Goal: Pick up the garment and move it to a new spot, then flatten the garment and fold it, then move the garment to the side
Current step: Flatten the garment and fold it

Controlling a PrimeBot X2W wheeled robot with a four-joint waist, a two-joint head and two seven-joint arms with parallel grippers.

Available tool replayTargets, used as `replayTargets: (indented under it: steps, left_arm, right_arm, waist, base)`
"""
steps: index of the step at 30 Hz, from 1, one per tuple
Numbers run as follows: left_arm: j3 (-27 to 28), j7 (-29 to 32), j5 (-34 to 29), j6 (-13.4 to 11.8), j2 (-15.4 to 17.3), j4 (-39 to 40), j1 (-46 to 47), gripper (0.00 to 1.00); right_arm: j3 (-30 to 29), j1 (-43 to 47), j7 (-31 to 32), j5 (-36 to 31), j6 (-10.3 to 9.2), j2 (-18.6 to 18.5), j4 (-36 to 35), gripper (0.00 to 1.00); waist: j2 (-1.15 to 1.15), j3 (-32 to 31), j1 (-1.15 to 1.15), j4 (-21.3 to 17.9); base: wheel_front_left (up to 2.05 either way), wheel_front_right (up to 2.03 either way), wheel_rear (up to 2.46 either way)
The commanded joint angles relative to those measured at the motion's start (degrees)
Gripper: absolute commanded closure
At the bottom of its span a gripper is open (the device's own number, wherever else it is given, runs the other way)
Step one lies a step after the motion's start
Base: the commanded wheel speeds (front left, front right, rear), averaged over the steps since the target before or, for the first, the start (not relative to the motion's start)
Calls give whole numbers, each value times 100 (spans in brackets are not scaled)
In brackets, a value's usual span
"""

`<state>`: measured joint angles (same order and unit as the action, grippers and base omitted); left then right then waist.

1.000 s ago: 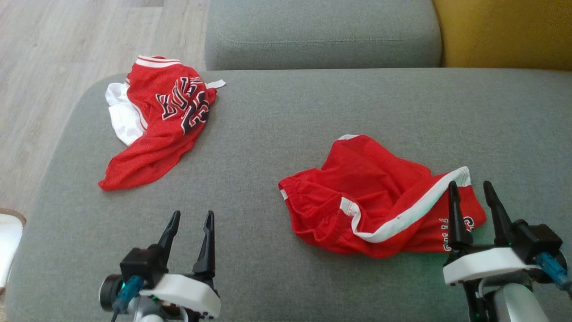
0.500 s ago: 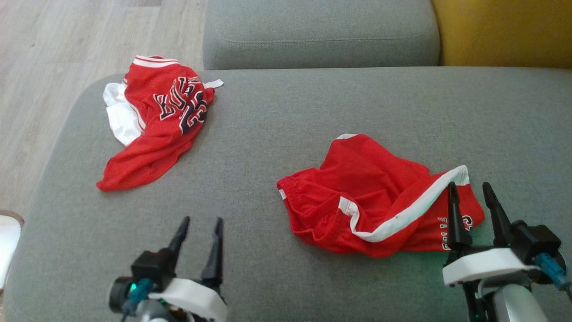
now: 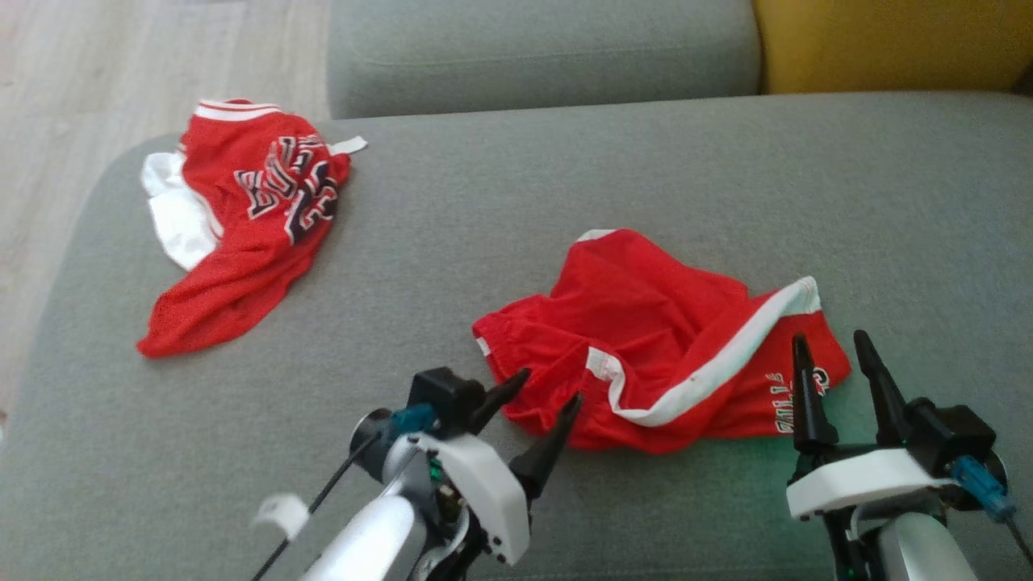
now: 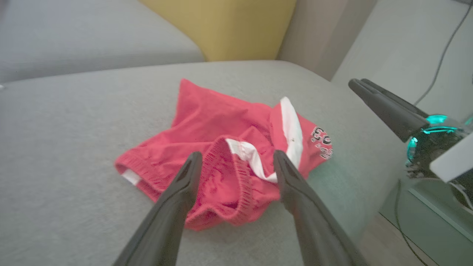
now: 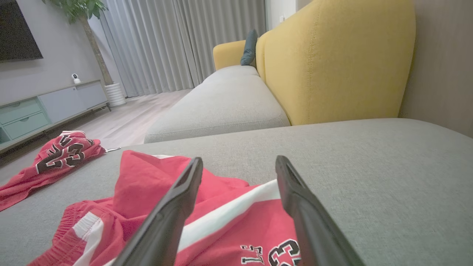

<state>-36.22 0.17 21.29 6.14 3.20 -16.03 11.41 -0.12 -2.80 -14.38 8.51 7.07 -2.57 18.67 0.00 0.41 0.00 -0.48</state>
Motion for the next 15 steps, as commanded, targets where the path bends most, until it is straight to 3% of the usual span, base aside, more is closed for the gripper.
replayTargets:
  steps: [1,15]
  left_arm:
    - [128,62,120,28,-31,115,323,0]
    - [-677,1027,1385,-485,-32,-882,1589,0]
  right_arm:
    - [159,-199,-62,9,42,-31,-162,0]
    - [160,-373,-62,12,42,-31,-203,0]
  waist:
    - [0,69,0,-92]
    - [0,405,0,-462]
  base:
    - [0,0,0]
    - [0,0,0]
